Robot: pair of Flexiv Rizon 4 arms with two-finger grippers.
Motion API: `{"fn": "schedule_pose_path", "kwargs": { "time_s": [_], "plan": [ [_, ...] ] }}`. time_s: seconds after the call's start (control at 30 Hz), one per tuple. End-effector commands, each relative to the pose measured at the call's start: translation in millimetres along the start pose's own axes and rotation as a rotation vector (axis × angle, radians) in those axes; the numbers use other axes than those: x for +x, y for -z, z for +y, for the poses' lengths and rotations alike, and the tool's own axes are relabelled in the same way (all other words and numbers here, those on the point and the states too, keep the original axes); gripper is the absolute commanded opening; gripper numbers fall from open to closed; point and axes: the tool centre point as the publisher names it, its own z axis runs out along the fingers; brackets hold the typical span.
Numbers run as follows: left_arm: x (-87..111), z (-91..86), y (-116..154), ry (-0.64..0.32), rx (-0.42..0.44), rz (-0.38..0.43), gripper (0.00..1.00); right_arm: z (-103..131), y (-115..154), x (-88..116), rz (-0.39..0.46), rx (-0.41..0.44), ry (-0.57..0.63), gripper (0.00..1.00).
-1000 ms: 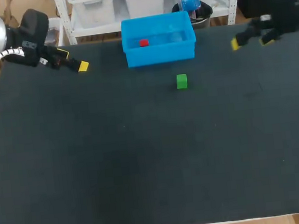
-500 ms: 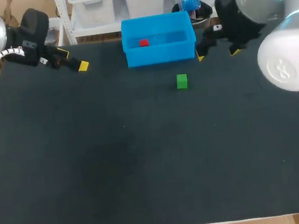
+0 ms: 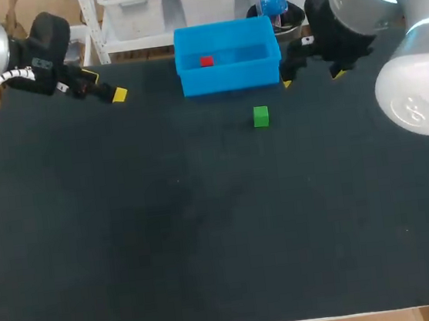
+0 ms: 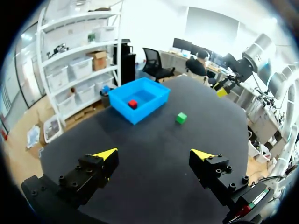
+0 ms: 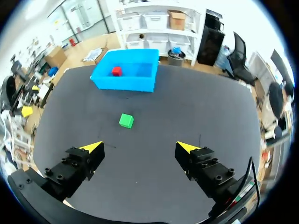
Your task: Use the left arm to pick the red cube and place it into the blue plastic box first, then use the right arm to grasp the green cube and put it into the same blue plastic box after the first action is fully finished.
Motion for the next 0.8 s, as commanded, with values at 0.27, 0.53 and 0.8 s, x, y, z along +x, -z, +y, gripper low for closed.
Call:
{"fn": "schedule_pose_path", "kwargs": {
  "time_s": [0.27,0.53,0.8],
  "plan": [
    [0.9,1.4,-1,-0.002,0.004,-0.005,1.0,33,-44,-23,0.042,0.079,-0.103,1.0],
    [0.9,1.4,-1,-0.002,0.004,-0.005,1.0,42,-76,-27,0.096,0.103,-0.116,1.0],
    [0.9,1.4,-1,-0.002,0.004,-0.005,1.0,39,-98,-25,0.139,0.134,-0.11,1.0]
  ]
}}
